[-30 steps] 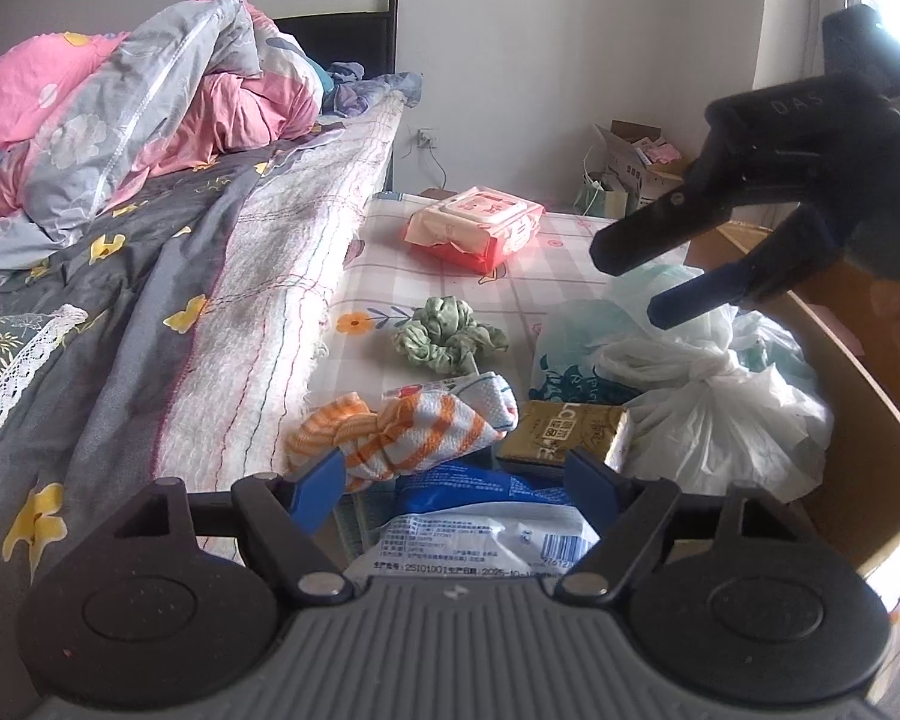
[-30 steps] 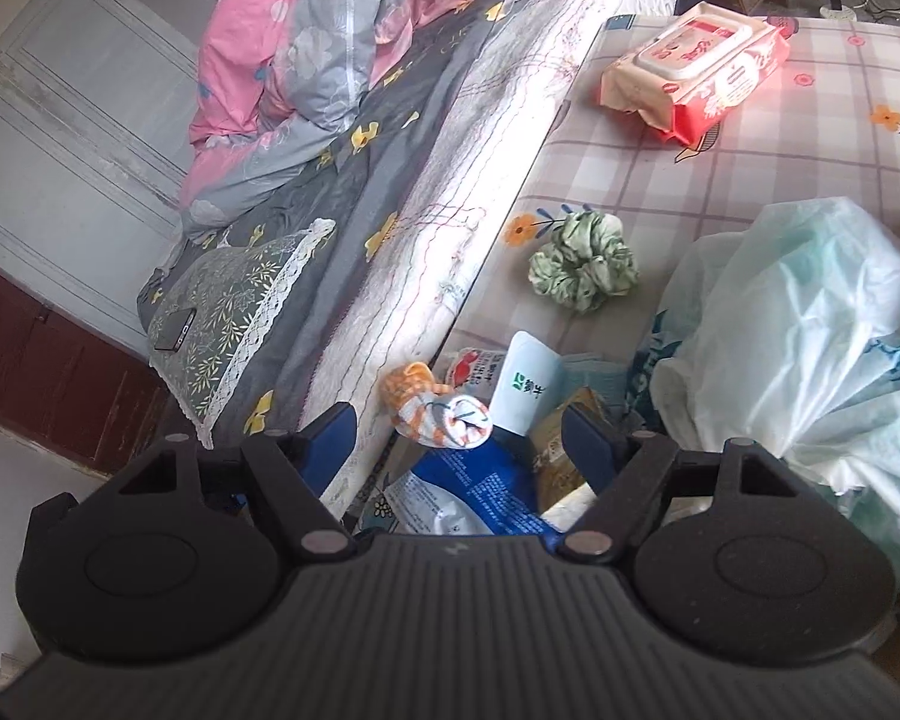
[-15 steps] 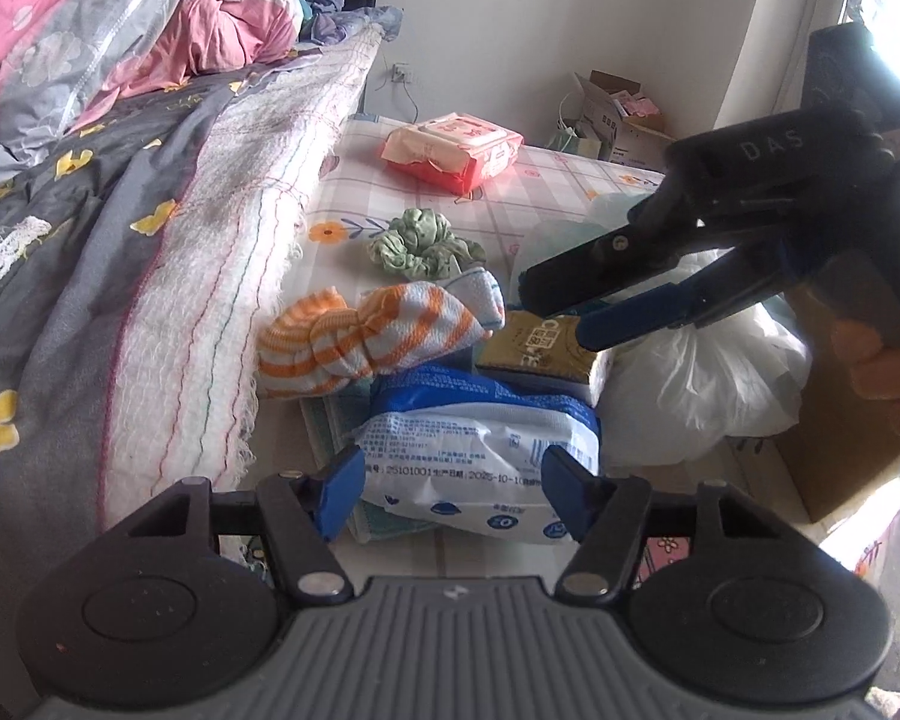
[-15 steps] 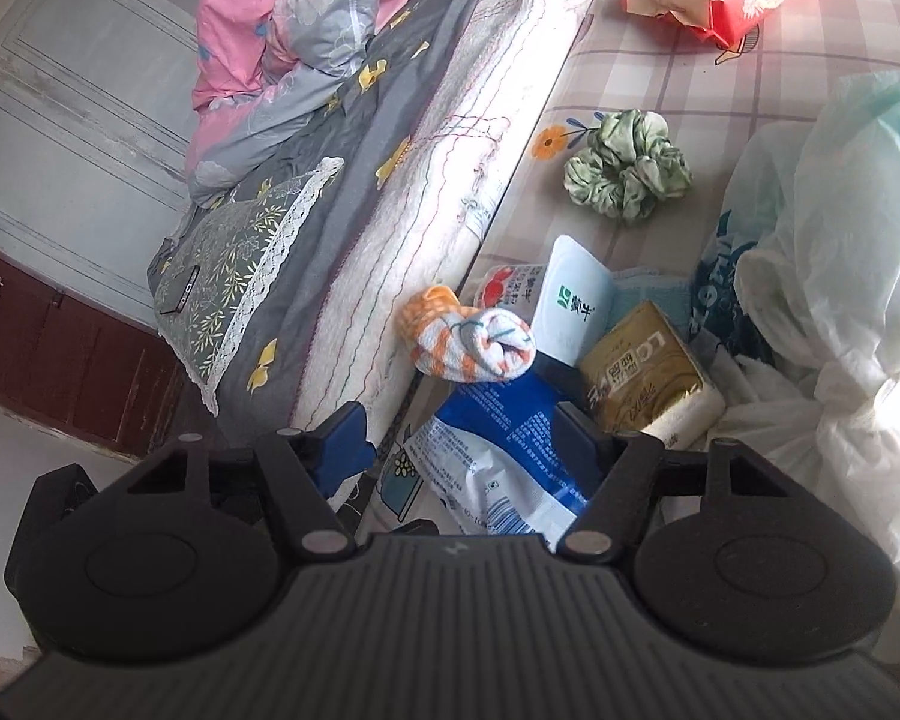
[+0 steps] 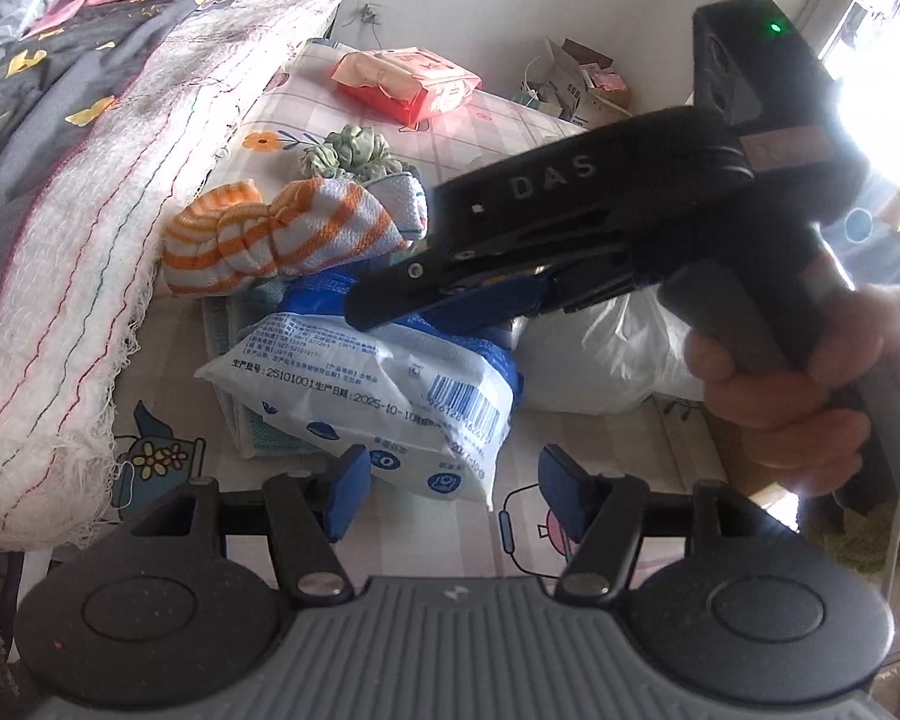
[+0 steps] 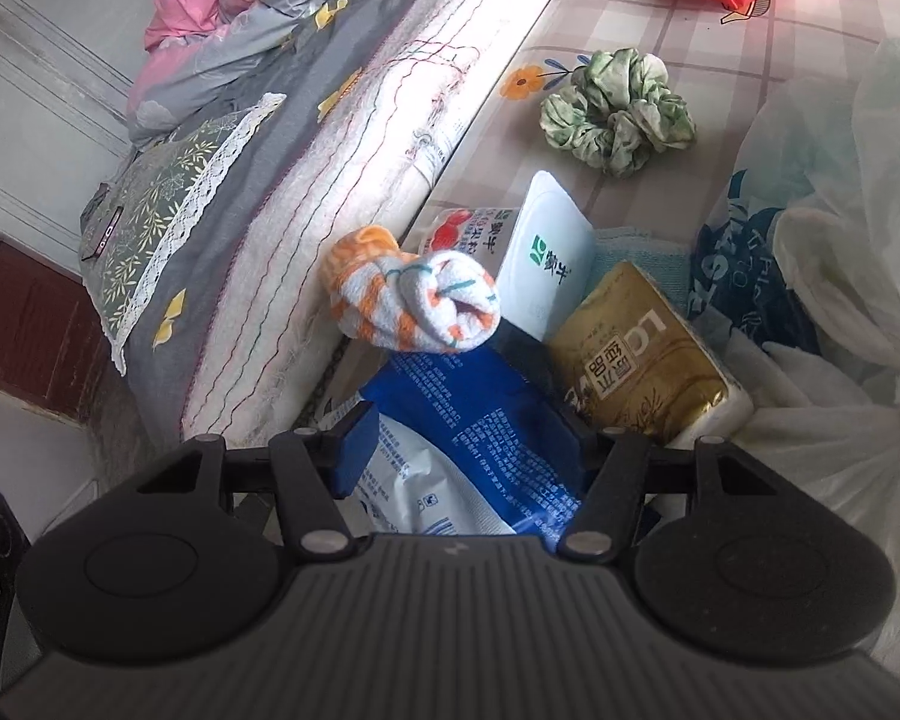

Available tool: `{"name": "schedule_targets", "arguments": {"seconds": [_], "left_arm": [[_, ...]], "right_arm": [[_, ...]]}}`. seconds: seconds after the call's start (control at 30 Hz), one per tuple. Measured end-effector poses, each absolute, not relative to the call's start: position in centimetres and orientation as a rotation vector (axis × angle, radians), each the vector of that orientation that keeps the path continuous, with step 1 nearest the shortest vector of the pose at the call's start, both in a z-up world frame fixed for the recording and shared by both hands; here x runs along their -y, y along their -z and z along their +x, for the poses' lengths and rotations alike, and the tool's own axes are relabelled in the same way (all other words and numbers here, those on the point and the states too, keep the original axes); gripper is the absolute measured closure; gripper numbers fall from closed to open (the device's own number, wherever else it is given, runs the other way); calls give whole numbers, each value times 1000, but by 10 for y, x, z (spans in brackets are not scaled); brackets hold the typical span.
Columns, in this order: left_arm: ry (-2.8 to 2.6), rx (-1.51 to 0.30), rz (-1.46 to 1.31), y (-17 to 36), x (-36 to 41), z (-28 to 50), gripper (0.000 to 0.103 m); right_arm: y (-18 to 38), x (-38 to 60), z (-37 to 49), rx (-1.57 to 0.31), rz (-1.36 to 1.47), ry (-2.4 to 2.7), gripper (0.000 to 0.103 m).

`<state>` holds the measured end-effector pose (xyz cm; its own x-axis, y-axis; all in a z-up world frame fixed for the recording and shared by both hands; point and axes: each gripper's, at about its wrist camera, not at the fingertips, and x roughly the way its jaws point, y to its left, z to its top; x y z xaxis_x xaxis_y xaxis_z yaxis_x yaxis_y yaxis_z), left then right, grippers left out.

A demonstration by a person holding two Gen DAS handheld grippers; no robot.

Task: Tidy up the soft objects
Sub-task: 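Move the right gripper to the blue-white packet and grasp it, then lift the blue-white packet with the right gripper and carry it to the box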

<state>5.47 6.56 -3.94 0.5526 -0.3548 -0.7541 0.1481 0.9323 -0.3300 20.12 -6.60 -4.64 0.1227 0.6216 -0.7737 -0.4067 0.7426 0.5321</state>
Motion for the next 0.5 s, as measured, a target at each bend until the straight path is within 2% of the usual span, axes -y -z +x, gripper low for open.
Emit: {"name": "schedule_targets", "arguments": {"seconds": [0.13,0.23,0.4,0.5], "left_arm": [[281,-963,-259,41,-75,49,29],[262,-974,-257,43,-77,50,29],[237,-978,-220,48,-74,56,31],[215,-983,-199,52,-69,60,35]], "right_arm": [[51,80,185,-1313,304,-792,43],[55,88,171,-1355,346,-808,43],[60,93,174,-1303,358,-754,43],[66,92,178,-1291,359,-737,45]]}}
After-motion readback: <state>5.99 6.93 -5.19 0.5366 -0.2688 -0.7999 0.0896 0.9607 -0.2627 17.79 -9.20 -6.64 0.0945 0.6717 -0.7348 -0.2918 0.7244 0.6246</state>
